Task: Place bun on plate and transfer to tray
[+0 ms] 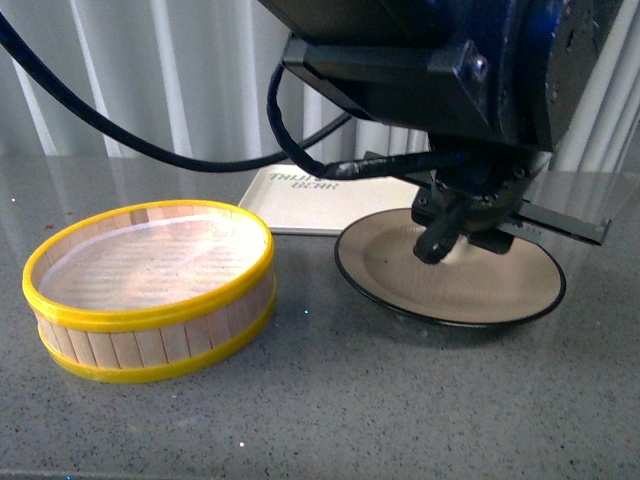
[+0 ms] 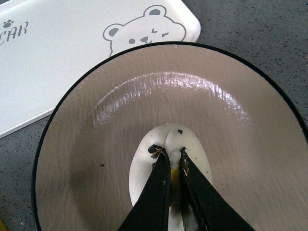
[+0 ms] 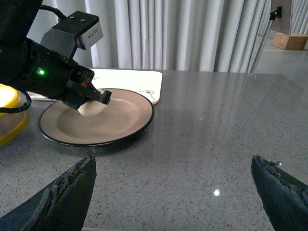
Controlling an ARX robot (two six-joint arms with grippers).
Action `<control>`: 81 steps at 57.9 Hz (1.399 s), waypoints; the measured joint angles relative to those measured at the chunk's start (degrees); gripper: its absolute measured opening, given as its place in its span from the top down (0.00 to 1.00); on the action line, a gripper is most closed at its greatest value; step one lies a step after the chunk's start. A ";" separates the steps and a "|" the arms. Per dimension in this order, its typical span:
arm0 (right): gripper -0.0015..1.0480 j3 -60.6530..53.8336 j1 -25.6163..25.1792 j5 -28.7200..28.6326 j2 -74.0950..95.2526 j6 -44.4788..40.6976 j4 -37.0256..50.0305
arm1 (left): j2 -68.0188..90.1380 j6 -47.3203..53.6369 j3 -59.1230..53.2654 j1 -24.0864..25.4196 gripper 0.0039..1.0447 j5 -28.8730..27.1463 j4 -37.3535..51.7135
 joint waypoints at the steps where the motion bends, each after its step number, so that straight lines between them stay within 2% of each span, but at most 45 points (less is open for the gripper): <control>1: 0.08 0.00 0.00 0.00 0.00 0.00 0.00 | 0.17 0.02 0.20 0.04 0.97 -0.07 -0.04; 28: 0.08 0.00 0.00 0.00 0.00 0.00 0.00 | 4.35 0.17 5.68 0.96 0.96 -0.33 -5.29; 30: 0.08 0.00 0.00 0.00 0.00 0.00 0.00 | 4.55 0.02 5.77 1.01 0.89 -0.33 -5.44; 64: 0.08 0.00 0.00 0.00 0.00 0.00 0.00 | 4.26 -4.79 5.86 2.91 0.05 1.07 -5.49; 81: 0.08 0.00 0.00 0.00 0.00 0.00 0.00 | -3.80 -11.43 0.07 7.56 0.06 5.79 -4.26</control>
